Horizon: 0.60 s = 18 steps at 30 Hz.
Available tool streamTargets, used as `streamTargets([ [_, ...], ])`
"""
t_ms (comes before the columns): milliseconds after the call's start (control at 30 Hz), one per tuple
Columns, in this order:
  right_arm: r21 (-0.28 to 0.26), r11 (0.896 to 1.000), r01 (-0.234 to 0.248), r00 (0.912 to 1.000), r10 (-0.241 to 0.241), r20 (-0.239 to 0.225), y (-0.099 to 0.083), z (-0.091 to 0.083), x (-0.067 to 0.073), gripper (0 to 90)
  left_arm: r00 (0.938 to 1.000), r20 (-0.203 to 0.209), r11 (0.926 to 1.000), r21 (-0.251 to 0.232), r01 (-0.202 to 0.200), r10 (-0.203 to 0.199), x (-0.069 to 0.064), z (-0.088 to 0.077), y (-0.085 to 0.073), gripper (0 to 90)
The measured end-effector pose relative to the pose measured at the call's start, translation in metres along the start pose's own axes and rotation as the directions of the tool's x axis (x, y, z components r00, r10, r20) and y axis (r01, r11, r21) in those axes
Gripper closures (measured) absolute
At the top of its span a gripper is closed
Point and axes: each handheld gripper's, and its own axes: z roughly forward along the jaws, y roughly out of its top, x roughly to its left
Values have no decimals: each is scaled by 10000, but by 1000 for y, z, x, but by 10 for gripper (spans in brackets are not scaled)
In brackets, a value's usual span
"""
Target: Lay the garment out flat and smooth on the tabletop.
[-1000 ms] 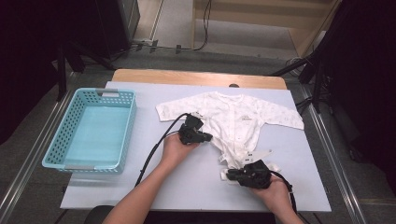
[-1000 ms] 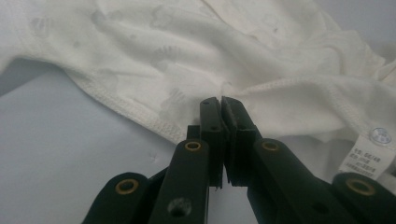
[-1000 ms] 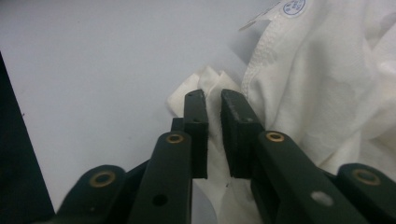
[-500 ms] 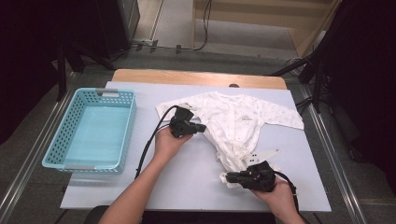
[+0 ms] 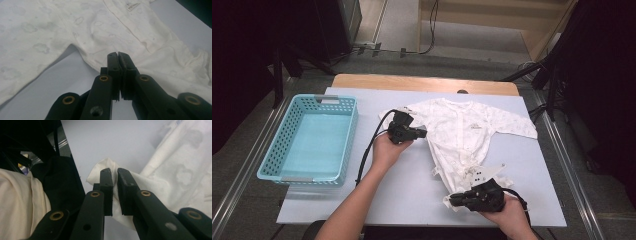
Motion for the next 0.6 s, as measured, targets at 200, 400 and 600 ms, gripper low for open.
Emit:
streamTargets([
  [200, -202, 9997, 170, 9989, -161, 437, 0, -7, -6, 591, 10000, -62, 10000, 8, -14, 14, -1, 3, -1, 884],
  [400, -567, 9984, -27, 9965, 74, 835, 0, -12, -10, 562, 10000, 1, 10000, 15, -41, 41, -3, 5, -1, 840],
  [600, -292, 9995, -153, 9947, 182, 1013, -2, -10, -11, 564, 9995, 300, 9996, 265, 78, -86, -6, 2, 0, 664],
])
